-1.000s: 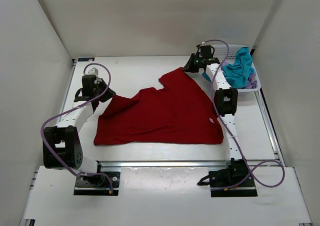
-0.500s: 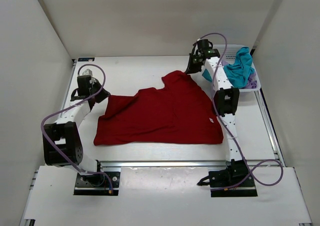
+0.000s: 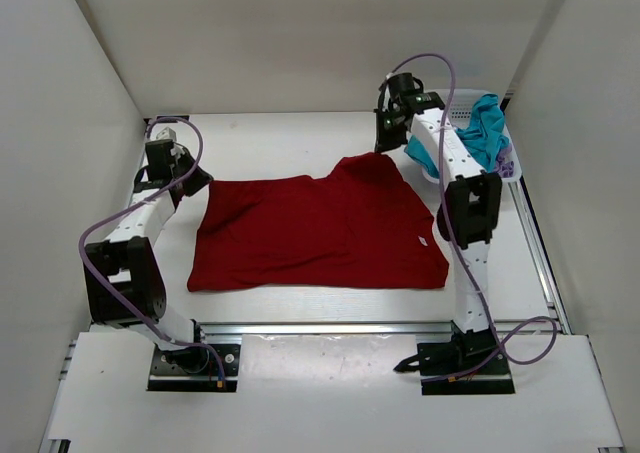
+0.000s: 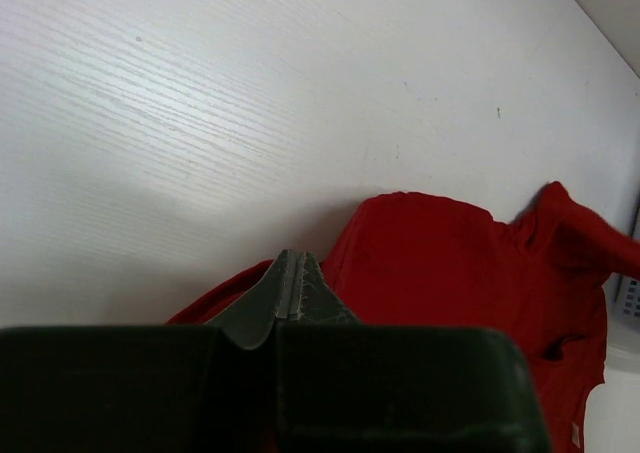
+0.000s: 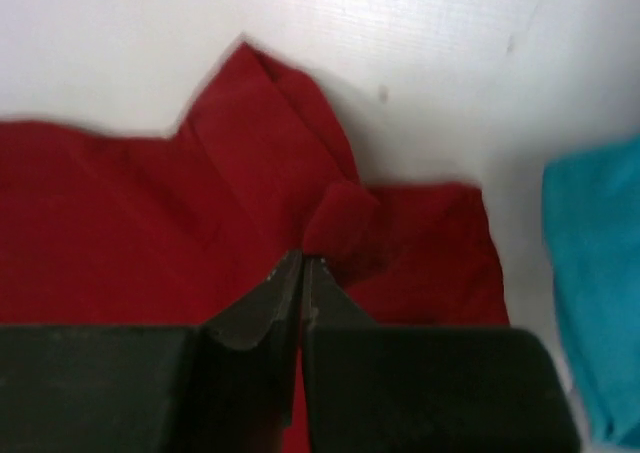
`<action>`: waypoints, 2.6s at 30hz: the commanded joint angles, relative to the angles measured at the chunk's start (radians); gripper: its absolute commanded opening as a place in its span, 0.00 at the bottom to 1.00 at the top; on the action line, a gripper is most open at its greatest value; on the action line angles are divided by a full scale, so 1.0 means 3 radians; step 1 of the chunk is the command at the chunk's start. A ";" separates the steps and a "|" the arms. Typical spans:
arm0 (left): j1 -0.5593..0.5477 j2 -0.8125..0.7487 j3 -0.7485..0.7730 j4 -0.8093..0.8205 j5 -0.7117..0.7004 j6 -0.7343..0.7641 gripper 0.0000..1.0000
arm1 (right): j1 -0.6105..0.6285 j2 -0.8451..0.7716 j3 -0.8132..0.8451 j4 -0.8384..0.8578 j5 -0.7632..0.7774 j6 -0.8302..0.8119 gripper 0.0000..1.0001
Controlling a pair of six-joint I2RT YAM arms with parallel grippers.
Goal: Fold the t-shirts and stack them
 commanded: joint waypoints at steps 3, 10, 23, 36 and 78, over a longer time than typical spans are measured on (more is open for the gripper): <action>0.0008 0.0024 0.0043 0.0058 0.0114 0.0004 0.00 | -0.0055 -0.0950 -0.1563 0.1232 -0.0063 -0.0036 0.00; 0.0038 -0.0119 -0.0048 -0.0029 0.0022 0.0086 0.00 | -0.0055 -0.1522 -0.2330 0.1645 -0.0027 0.0061 0.00; 0.0003 -0.0779 -0.0309 -0.0213 -0.0351 0.0341 0.00 | -0.0208 -0.2979 -0.4083 0.2265 0.0054 0.0373 0.00; 0.0023 -0.1392 -0.0820 -0.0474 -0.0628 0.0475 0.00 | -0.0489 -0.4309 -0.5689 0.2725 0.0014 0.0818 0.00; -0.1123 -0.1291 -0.1669 0.0441 -0.0490 -0.0226 0.34 | 0.0477 -0.3663 -0.5727 0.3716 -0.0084 0.0624 0.27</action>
